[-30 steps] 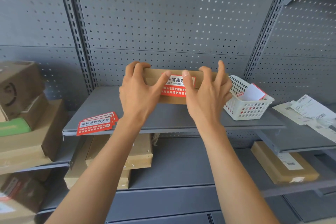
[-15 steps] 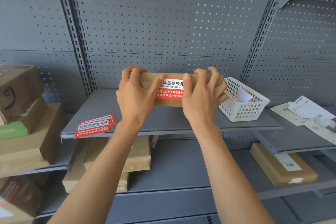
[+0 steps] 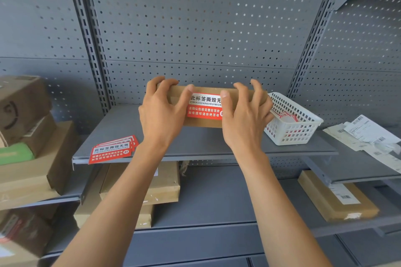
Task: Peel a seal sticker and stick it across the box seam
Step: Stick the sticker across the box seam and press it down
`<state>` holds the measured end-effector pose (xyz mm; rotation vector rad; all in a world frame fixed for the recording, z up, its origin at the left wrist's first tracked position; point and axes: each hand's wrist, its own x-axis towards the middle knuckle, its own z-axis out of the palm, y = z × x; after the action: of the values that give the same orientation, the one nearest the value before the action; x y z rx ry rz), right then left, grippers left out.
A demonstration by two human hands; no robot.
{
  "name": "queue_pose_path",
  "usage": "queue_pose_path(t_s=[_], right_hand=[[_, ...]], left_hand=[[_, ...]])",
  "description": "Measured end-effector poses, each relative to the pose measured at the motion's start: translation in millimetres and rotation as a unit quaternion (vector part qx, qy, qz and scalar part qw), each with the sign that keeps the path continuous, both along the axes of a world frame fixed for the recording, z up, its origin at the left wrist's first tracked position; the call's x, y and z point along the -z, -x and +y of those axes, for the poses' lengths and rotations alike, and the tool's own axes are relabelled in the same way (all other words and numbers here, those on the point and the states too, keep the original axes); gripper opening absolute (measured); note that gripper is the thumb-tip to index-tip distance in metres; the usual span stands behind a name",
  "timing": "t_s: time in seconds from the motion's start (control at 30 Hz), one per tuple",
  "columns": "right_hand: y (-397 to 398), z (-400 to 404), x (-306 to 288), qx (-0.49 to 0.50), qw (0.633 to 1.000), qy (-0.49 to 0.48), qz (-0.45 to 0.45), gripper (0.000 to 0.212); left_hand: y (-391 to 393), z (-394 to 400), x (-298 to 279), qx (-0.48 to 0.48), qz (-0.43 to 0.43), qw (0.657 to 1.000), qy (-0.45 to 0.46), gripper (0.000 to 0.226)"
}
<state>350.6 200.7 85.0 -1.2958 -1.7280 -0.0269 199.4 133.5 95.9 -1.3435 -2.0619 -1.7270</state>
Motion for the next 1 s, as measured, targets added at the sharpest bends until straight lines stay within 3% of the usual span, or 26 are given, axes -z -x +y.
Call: queue_pose_path(t_s=[0.1,0.2,0.5,0.67,0.87,1.0], right_hand=[[-0.7,-2.0,-1.5,-0.004,1.0,0.007,-0.017,0.078],[-4.8,-0.7,-0.8,-0.011,0.999,0.005,-0.036,0.084],[-11.4,4.9,0.4,-0.051,0.997,-0.001,-0.057,0.057],[-14.0,2.8,-0.7,-0.07,0.995,-0.003,-0.072,0.054],[-10.2,-5.5,-2.9,-0.076,0.995,0.022,-0.06,0.093],[-14.7,-5.9,-4.5,-0.097,0.993,0.027,-0.064,0.095]], left_hand=[[-1.2,-1.8,-1.0,0.0,0.022,0.999,0.033,0.073],[2.5,-2.4,0.5,0.006,0.042,0.998,0.052,0.081],[16.2,-8.5,-1.5,0.046,0.057,0.995,0.063,0.09],[18.8,-14.0,-3.6,0.044,0.079,0.993,0.08,0.086],[13.1,-18.4,-5.5,0.028,0.091,0.99,0.105,0.123],[18.6,-22.5,-5.9,0.041,0.107,0.987,0.113,0.127]])
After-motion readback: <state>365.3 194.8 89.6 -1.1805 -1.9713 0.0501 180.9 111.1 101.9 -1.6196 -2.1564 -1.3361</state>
